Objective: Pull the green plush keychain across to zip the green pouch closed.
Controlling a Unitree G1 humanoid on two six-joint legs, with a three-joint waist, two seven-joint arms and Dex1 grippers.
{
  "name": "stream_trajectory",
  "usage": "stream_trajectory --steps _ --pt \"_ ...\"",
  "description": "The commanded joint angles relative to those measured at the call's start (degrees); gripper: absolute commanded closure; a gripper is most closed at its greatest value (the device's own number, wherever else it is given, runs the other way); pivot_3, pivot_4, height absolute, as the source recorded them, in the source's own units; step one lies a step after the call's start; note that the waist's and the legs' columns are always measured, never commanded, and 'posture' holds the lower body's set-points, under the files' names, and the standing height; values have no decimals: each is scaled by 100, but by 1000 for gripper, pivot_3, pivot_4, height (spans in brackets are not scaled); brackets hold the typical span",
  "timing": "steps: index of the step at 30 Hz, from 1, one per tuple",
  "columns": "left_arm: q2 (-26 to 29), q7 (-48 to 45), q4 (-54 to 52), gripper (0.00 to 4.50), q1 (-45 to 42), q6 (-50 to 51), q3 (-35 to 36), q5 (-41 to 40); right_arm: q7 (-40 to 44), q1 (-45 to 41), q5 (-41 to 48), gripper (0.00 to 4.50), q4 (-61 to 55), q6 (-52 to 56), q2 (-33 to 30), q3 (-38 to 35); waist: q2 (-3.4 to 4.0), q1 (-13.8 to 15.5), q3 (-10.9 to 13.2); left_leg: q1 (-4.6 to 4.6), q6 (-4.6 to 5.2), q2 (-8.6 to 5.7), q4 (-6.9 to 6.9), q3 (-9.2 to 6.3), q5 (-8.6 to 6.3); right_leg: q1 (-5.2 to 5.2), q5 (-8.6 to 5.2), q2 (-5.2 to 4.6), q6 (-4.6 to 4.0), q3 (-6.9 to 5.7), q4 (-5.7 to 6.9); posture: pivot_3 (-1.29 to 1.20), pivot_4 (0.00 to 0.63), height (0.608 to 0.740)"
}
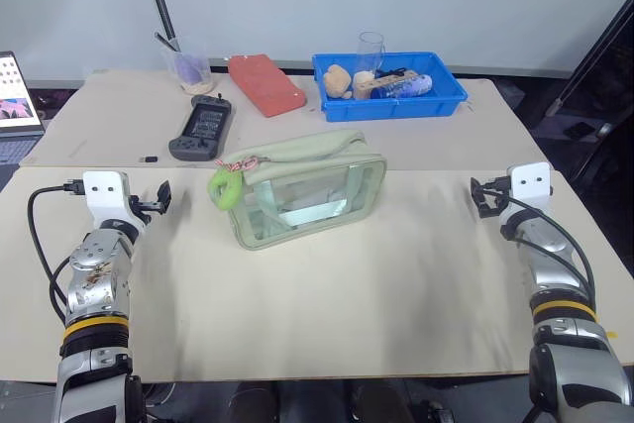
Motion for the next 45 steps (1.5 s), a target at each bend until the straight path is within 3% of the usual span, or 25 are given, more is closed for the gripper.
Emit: stream_trajectory --steps 1,7,13,17,21,24,28,34,37,44,45 --pt "201 -44 -160 0 4 -105 124 -17 -23 -28 30 35 -174 -103 -127 -98 0 1 0 0 0 0 0 0 0 0 0 0 0 0 0 0 150 740" --pt "566 -441 -608 0 22 47 258 -240 77 -168 50 35 -111 -91 -235 -111 0 -4 0 0 -1 1 -4 1 -1 -3 -1 0 -2 0 0 0 150 740" --pt "1877 -1759 -2621 0 -479 1775 179 -1340 913 -511 377 35 -863 352 -685 -133 -4 -7 9 -20 -25 1 -5 2 -14 -25 -1 -2 -5 0 1 0 150 740" --pt "2482 -2409 -3587 0 -1128 2818 -399 -1926 1661 -732 714 35 -1589 858 -873 -57 2 -1 7 -21 -26 -1 -5 3 -15 -27 -4 -2 -2 0 -2 0 150 740" --pt "2517 -2857 -4436 0 -2193 3626 -1455 -2266 3119 -738 1751 35 -3383 2259 -1078 267 7 20 9 -8 -19 0 -10 -3 -12 -11 -28 5 37 -1 1 0 150 740" --pt "2410 -3004 -4854 0 -2467 3769 -2180 -2020 3566 -666 2512 35 -4696 3394 -1207 435 10 6 9 -8 -9 2 -10 -5 -6 -15 -33 9 48 0 7 0 150 740" --pt "2504 -3172 -4992 0 -2414 3232 -3097 -1000 3695 -556 3187 35 -6030 4382 -1285 599 12 20 10 -7 3 5 -17 -5 -3 -23 -38 13 41 0 12 0 150 740" --pt "2410 -3286 -4736 0 -2197 2422 -3764 164 3442 -663 3459 35 -6946 5041 -1277 730 12 102 11 -19 2 1 -17 1 -3 -39 -39 5 4 0 11 0 150 740" --pt "2329 -3324 -4585 854 -2081 2093 -3888 540 3340 -767 3471 0 -7059 5158 -1266 733 12 153 10 -20 3 0 -16 5 -3 -44 -38 2 3 1 11 0 150 740" --pt "2090 -3540 -4267 4196 -2000 1379 -3939 1110 3309 -840 3327 0 -6963 5122 -1344 758 12 198 10 -47 6 2 -13 5 -1 -70 -25 4 -17 1 14 0 150 740" --pt "2040 -3569 -4185 4439 -2017 1241 -3894 1122 3326 -828 3294 0 -6946 5104 -1376 764 12 201 10 -47 6 1 -12 5 0 -70 -25 3 -17 1 14 0 150 740"
